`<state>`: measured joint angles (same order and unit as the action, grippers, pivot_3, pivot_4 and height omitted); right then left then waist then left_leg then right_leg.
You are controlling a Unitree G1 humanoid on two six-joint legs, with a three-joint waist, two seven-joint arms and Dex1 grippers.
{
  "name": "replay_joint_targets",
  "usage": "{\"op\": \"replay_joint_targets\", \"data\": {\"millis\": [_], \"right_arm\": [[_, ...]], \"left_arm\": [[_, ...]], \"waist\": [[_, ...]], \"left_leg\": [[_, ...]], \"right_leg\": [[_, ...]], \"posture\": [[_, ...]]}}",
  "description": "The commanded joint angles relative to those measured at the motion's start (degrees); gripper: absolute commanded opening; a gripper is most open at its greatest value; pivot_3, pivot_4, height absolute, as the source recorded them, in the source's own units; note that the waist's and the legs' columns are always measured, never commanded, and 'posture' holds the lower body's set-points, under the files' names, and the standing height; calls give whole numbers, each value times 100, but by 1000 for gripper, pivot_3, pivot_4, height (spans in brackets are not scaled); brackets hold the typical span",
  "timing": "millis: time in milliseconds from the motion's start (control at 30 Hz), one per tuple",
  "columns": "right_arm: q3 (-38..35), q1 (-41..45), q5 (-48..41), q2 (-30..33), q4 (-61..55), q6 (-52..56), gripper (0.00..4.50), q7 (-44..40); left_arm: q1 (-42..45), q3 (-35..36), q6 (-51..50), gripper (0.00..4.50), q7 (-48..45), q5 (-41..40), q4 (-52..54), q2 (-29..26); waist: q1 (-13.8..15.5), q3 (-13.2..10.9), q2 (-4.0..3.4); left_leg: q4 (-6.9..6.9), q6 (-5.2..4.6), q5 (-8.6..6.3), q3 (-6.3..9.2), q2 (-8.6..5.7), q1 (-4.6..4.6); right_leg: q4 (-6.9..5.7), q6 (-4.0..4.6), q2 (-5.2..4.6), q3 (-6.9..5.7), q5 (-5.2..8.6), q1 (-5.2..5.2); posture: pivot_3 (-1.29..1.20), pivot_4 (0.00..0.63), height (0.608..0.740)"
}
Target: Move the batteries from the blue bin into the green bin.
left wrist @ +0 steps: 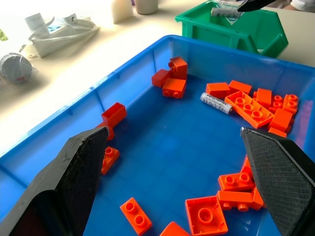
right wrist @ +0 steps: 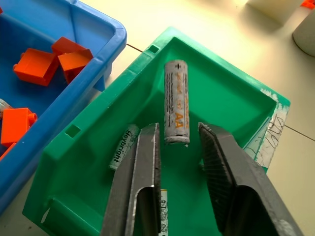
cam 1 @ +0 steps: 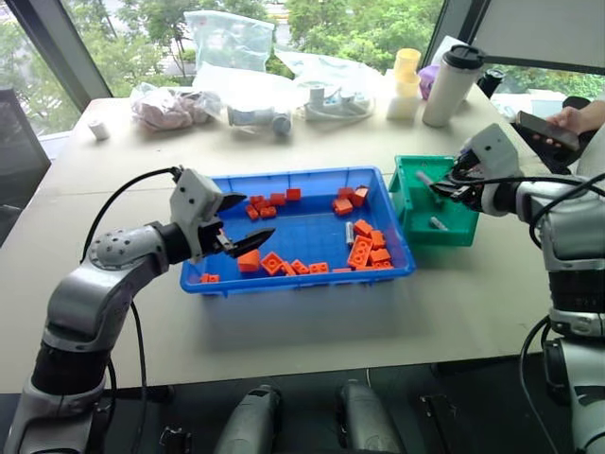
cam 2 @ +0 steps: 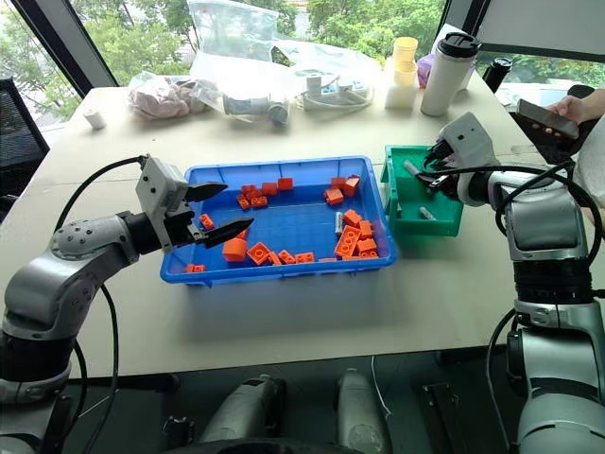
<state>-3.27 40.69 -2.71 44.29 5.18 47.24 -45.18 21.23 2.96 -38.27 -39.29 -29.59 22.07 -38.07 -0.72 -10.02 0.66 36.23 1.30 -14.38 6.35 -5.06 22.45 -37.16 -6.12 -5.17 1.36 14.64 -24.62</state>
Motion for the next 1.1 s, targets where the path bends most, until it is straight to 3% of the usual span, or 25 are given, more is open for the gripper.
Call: {"op": "replay_joint_targets", "data": {"millis": [33, 100, 233, 533, 800, 1100], "right_arm": [[-225, 223, -135, 101, -330, 57, 3488, 183], [-232, 345, -260, 69, -491, 147, 4478, 199], [-111, 496, -674, -78, -1043, 467, 4478, 52], [503, 245, -1119, -1172, -1874, 1700, 4478, 721], [1219, -462, -1056, -1325, -1896, 1599, 4478, 966], [1422, -413, -1083, -1618, -1558, 1456, 4478, 1097]], "left_arm": [[117, 52, 134, 4500, -78, 39, 39, -37], [103, 69, 148, 4500, -104, 56, 29, -37], [93, 94, 154, 4500, -89, 75, 34, -30], [-33, 163, 132, 4500, 25, 64, 191, -19], [-233, 262, 63, 4500, 148, 25, 396, -40], [-297, 297, 21, 4500, 233, 9, 458, -39]], "waist": [[3, 0, 0], [4, 0, 0], [-22, 0, 0], [27, 1, 2], [-8, 1, 2], [-4, 1, 3]], "left_leg": [[0, 0, 0, 0, -1, 1], [0, 0, 0, 1, 0, 0], [-2, 0, 0, 2, 2, 0], [2, 0, 0, 11, -2, 4], [0, 0, 0, 13, -3, 3], [1, 0, 0, 13, -2, 2]], "right_leg": [[0, 0, -1, 0, 0, 0], [0, 0, -1, 0, 0, 0], [1, 0, 0, -1, 0, 0], [0, 0, -5, -6, 0, 0], [0, 0, -6, -9, 0, 1], [-1, 0, -2, -8, 0, 0]], "posture": [[0, 150, 740], [0, 150, 740], [0, 150, 740], [0, 150, 740], [0, 150, 740], [0, 150, 740]]}}
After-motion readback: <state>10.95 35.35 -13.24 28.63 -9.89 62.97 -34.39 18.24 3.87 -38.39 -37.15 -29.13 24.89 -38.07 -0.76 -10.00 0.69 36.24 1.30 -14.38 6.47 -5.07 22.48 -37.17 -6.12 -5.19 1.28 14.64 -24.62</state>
